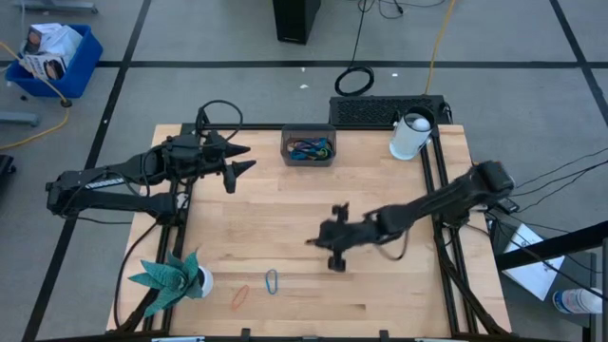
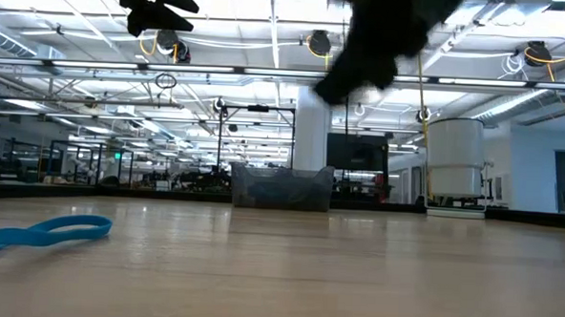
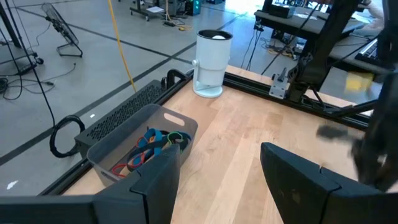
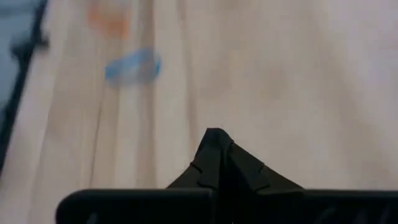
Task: Pick and place rubber bands into bin
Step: Put the black rubber band into the black bin
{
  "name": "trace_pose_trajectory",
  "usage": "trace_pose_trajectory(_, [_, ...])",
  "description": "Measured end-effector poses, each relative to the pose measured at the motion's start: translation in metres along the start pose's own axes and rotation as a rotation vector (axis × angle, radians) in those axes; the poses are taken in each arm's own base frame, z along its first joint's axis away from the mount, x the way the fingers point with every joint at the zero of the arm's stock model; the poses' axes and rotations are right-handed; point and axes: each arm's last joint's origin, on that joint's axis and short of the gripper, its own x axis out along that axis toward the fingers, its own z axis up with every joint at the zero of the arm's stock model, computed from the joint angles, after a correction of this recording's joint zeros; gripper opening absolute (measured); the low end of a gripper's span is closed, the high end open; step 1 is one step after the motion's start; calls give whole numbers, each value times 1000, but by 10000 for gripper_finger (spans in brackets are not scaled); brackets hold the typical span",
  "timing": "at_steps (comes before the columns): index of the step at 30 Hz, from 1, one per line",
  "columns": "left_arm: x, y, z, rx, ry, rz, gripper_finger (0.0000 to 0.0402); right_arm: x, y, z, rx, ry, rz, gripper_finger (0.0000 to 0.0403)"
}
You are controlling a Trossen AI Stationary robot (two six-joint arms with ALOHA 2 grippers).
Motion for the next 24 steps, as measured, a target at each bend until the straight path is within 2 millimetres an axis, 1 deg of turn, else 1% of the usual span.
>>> trace_pose_trajectory(3, [0,0,0,0,-1,0,230,-38,-10,23,-27,-172,-79,3])
trace_pose_trajectory(6, [0,0,0,0,-1,0,230,-74,-24,40,-49,-315,-171,2])
trace_pose_trajectory(11, [0,0,0,0,-1,0,230,-126,-49,64,-110,-540,-292,3])
trace_pose_trajectory(13, [0,0,0,-5,-1,0,230,-143,-60,73,-152,-624,-340,3])
trace_pose_trajectory(16, [0,0,0,-7,-2,0,230,-160,-77,83,-216,-715,-435,3])
trace_pose_trajectory(19, [0,0,0,-9,-2,0,230,-168,-97,92,-233,-779,-536,3])
trace_pose_trajectory(21, [0,0,0,-10,-2,0,230,-169,-113,96,-237,-781,-586,3])
trace_pose_trajectory(24, [0,0,0,-13,-2,0,230,-163,-138,98,-232,-754,-608,3])
